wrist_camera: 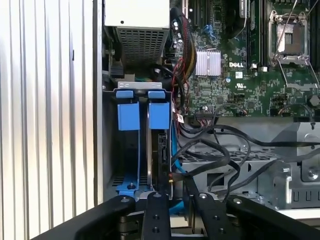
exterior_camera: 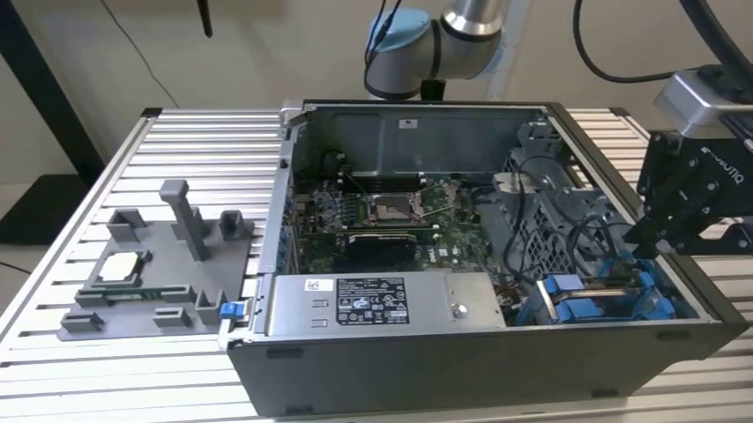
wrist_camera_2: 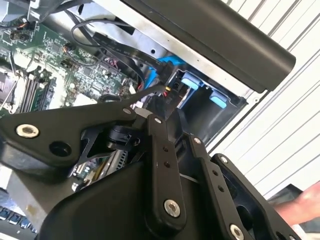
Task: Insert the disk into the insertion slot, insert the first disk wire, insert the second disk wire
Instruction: 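Insert the first disk wire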
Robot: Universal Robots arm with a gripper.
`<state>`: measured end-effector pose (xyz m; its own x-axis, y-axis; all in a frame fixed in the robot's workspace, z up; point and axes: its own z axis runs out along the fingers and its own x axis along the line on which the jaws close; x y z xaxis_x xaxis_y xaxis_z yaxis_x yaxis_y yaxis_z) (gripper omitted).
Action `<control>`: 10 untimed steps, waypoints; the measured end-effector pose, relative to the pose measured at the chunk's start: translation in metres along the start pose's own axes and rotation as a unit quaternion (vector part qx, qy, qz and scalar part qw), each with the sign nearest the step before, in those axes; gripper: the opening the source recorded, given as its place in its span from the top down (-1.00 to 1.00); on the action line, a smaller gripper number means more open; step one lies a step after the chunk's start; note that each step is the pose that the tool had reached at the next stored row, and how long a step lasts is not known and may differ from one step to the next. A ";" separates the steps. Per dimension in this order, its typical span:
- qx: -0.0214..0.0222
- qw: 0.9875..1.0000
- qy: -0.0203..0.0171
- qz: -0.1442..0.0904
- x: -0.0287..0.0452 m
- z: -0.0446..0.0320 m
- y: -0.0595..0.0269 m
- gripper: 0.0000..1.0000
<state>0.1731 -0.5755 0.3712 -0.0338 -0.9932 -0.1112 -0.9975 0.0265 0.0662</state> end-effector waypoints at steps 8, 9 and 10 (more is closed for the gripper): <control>0.000 1.000 0.000 0.000 -0.0108 0.0010 -0.0038 -1.00; 0.000 1.000 0.000 0.000 -0.0120 0.0011 -0.0043 -1.00; 0.000 1.000 0.000 0.000 -0.0129 0.0011 -0.0051 -1.00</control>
<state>0.1786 -0.5627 0.3712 -0.0338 -0.9932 -0.1112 -0.9975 0.0266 0.0661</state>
